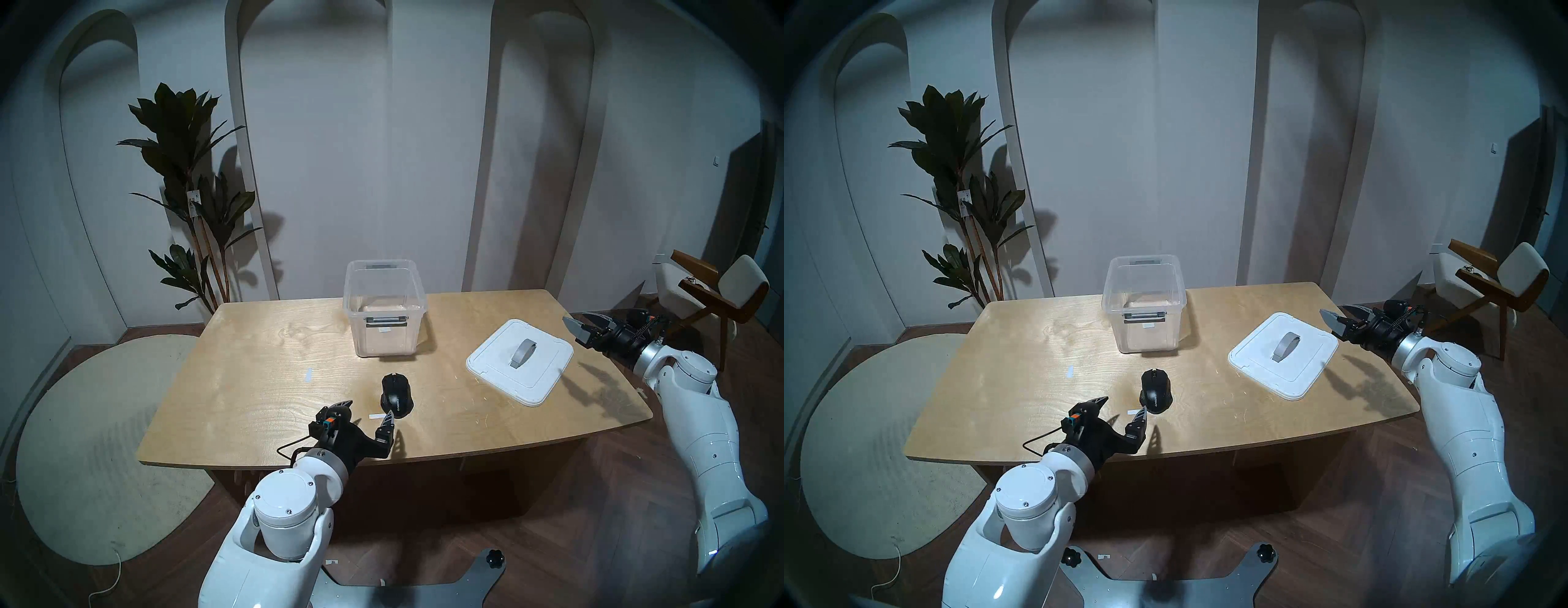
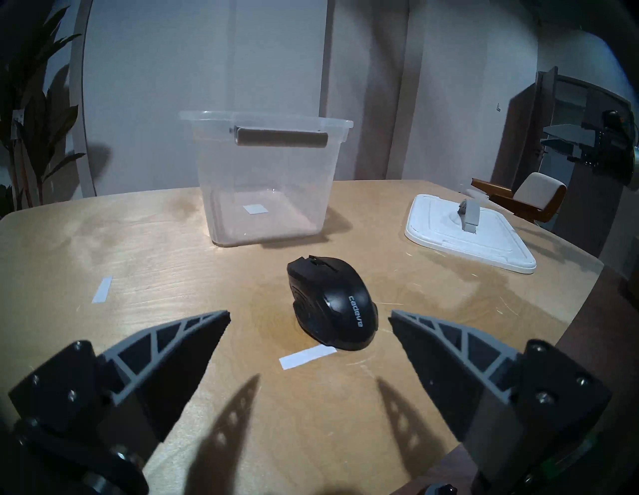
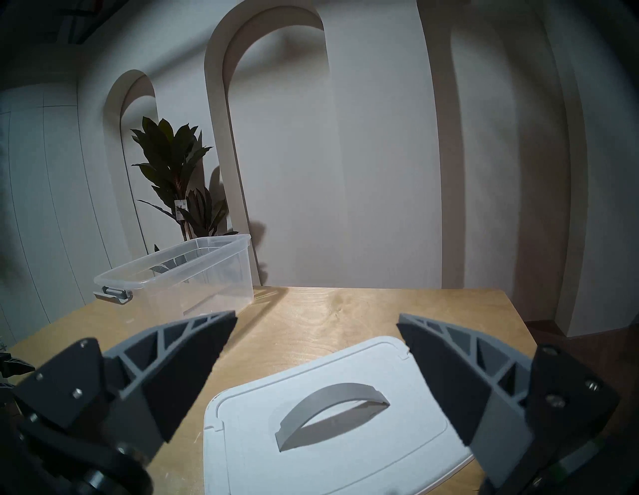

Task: Open a storage container and put mouse inside

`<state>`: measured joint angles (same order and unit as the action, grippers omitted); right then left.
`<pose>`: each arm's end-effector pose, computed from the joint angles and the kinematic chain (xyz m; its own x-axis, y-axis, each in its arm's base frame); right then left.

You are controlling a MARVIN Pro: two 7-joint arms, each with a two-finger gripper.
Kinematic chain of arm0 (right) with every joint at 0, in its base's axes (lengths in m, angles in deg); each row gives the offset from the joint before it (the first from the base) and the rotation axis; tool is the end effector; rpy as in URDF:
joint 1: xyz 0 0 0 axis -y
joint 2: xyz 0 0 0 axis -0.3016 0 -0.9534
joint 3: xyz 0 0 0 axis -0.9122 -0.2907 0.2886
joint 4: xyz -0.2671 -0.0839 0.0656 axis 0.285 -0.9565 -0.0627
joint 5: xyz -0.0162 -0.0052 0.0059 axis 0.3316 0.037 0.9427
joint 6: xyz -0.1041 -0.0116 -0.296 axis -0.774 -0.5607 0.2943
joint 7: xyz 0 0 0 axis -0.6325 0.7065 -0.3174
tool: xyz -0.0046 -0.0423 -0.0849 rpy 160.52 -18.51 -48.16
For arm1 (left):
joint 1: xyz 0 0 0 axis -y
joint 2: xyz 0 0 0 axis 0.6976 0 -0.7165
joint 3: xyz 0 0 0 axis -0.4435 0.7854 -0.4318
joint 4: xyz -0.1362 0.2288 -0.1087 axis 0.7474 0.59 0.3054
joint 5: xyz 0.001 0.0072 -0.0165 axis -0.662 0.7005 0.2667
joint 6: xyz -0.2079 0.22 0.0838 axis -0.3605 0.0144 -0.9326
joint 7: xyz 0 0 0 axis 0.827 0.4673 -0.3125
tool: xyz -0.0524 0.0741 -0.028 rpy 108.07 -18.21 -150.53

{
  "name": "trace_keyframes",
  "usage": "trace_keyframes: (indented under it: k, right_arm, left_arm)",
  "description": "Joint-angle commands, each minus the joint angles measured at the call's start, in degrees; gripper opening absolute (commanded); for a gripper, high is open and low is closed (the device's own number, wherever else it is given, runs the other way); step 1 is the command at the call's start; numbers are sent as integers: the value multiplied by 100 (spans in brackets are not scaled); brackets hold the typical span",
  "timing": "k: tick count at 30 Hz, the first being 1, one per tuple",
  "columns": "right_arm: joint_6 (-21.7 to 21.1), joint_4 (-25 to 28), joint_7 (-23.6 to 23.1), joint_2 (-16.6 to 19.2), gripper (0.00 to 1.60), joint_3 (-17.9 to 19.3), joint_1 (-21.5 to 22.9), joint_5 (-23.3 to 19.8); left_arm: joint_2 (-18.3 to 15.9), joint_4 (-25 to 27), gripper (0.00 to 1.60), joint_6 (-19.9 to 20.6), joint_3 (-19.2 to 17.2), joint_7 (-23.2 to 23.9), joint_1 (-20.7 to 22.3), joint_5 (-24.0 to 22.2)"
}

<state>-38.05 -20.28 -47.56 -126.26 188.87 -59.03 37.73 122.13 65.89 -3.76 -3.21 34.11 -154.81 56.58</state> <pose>0.4448 -0.2572 -0.2367 0.1235 -0.1008 0.9872 0.4148 -0.8985 -0.1436 0.3027 -0.0903 -0.3308 0.2679 -0.0780 0.9603 -0.3499 -0.9365 0.0215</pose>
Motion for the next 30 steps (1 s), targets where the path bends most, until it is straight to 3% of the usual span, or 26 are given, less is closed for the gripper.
trace_keyframes:
  k: [1, 3, 6, 17, 25, 30]
  right_arm:
    - [42, 67, 6, 16, 160, 41, 76, -16]
    - [41, 64, 2, 16, 160, 42, 78, -14]
    - [40, 62, -1, 16, 160, 41, 79, -13]
    - [135, -69, 4, 13, 160, -21, 115, 79]
    - [324, -352, -84, -47, 160, -106, 79, 169]
    - [367, -414, -135, -60, 160, -104, 120, 200]
  left_arm:
    - [-314, -266, 160, -504, 787, -587, 331, 184]
    - [-322, -495, 160, -660, 1014, -916, 639, 148]
    - [-294, -590, 160, -751, 1085, -1041, 762, 178]
    - [-453, -1056, 160, -902, 1946, -2216, 1331, -203]
    - [-427, -1063, 160, -800, 2062, -2651, 1438, -517]
    - [-340, -1272, 160, -465, 2066, -2741, 1554, -842]
